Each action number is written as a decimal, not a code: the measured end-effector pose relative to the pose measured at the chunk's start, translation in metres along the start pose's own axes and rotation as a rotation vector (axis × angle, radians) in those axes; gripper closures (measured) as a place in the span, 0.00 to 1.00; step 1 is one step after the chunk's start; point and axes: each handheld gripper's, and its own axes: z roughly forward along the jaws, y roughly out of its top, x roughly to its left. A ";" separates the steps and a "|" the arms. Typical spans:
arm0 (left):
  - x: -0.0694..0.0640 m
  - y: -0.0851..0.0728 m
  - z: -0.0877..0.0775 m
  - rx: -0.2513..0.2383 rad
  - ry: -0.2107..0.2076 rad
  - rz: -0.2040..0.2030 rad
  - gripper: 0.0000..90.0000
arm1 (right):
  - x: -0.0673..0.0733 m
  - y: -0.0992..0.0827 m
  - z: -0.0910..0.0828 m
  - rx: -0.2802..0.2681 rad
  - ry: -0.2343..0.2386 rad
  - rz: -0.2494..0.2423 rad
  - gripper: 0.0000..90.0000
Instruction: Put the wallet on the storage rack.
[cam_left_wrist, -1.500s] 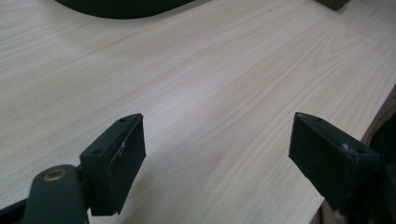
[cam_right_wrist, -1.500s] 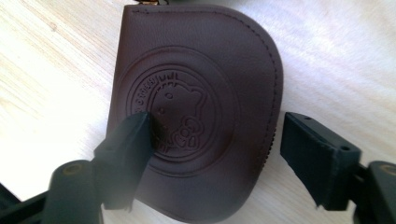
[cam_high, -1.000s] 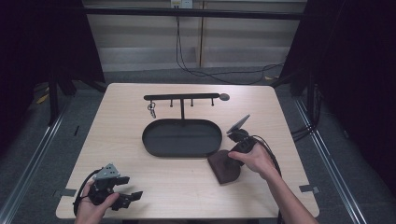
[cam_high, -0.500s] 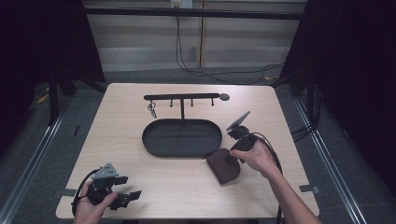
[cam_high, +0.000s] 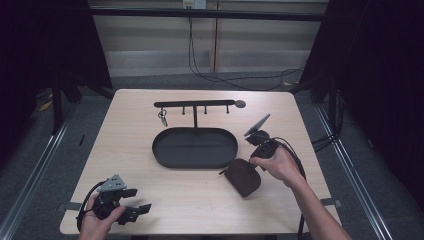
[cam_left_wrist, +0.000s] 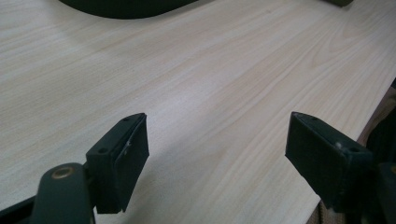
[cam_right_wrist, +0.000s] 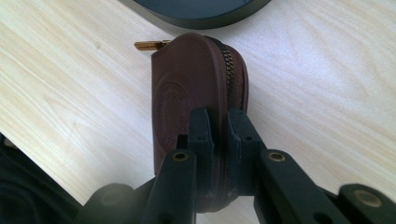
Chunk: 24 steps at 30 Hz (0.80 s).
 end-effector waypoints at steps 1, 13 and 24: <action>0.000 0.000 0.000 -0.002 0.001 0.000 0.24 | 0.000 0.000 -0.001 -0.002 0.003 -0.001 0.91; 0.001 0.000 0.001 0.010 0.005 -0.002 0.24 | 0.001 -0.002 -0.015 0.006 -0.019 -0.012 0.92; 0.002 0.001 0.001 -0.001 -0.004 -0.016 0.24 | -0.004 0.002 -0.027 0.009 -0.035 -0.009 0.92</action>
